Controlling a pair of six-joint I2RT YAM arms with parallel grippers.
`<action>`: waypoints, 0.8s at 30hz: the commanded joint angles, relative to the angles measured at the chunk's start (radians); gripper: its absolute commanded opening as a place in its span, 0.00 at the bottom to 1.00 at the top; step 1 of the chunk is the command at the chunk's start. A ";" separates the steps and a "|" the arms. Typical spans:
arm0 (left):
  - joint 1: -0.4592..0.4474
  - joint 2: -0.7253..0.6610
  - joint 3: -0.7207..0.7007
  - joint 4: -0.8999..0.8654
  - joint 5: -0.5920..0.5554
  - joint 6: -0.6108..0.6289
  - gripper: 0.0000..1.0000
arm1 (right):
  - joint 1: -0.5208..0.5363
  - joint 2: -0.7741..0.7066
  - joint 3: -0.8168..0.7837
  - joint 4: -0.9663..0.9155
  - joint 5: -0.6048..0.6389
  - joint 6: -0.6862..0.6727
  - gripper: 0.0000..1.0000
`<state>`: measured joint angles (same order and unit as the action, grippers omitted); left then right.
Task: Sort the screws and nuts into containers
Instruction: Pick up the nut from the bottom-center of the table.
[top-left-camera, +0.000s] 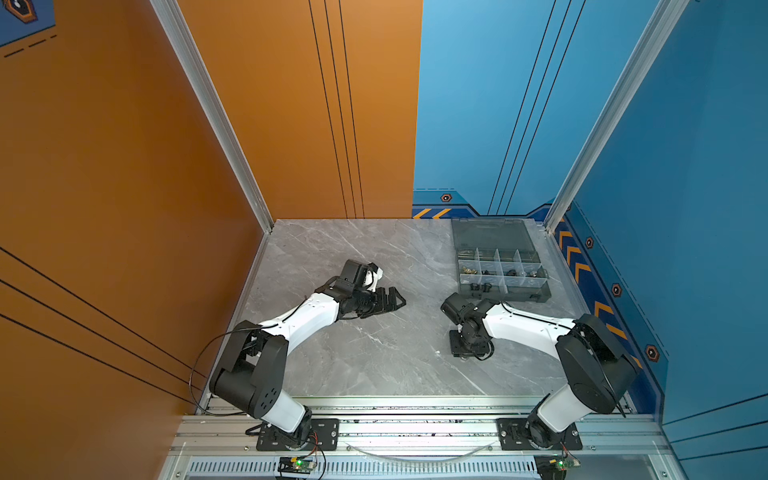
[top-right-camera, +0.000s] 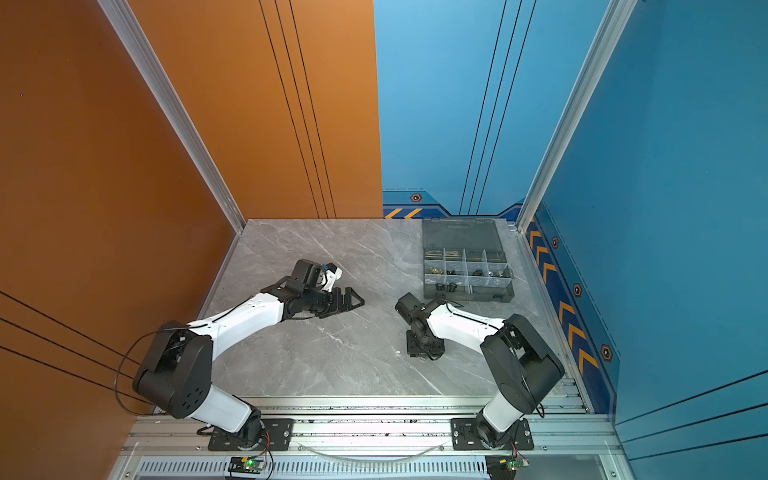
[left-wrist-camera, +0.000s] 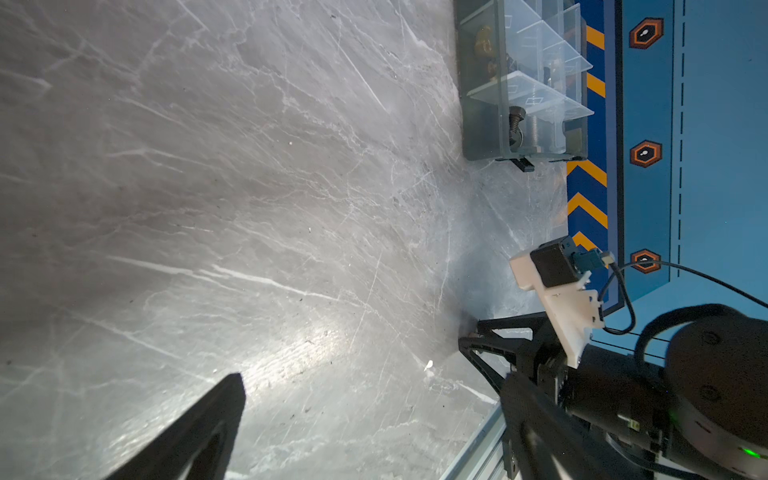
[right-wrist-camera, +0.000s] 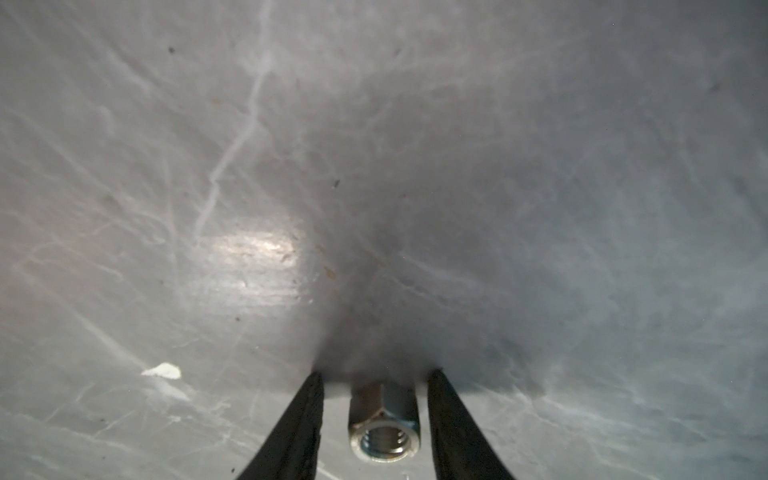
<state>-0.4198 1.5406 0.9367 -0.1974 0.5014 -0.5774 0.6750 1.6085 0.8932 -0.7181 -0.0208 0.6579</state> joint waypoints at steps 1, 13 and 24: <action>-0.003 -0.025 0.002 -0.001 -0.013 -0.005 0.98 | 0.001 0.021 -0.028 -0.005 -0.016 -0.011 0.41; -0.007 -0.023 0.000 -0.002 -0.013 -0.004 0.98 | 0.011 0.016 -0.034 -0.028 -0.019 -0.014 0.40; -0.007 -0.024 -0.003 -0.001 -0.013 -0.004 0.98 | 0.014 -0.003 -0.051 -0.044 -0.014 -0.011 0.38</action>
<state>-0.4198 1.5406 0.9367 -0.1974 0.5014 -0.5774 0.6758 1.6024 0.8860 -0.7166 -0.0208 0.6506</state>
